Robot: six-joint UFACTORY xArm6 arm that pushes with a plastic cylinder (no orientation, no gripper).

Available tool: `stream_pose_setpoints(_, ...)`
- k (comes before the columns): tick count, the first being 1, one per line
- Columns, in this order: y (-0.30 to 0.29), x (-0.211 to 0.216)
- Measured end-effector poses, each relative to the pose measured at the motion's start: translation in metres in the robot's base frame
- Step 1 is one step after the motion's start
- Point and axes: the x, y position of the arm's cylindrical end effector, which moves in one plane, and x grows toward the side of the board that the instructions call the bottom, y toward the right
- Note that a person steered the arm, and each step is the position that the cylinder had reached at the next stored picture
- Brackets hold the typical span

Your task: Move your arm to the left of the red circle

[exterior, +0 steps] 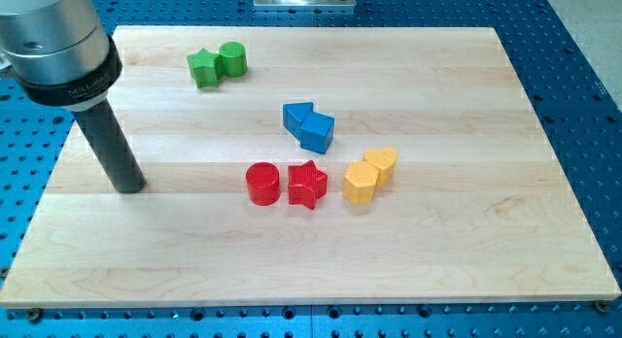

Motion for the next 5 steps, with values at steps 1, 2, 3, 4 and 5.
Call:
stream_pose_setpoints(1, 0.0000, 0.0000)
stream_pose_setpoints(2, 0.0030, 0.0000)
stream_pose_setpoints(3, 0.0030, 0.0000)
stream_pose_setpoints(4, 0.0030, -0.0001)
stream_pose_setpoints(5, 0.0030, -0.0001)
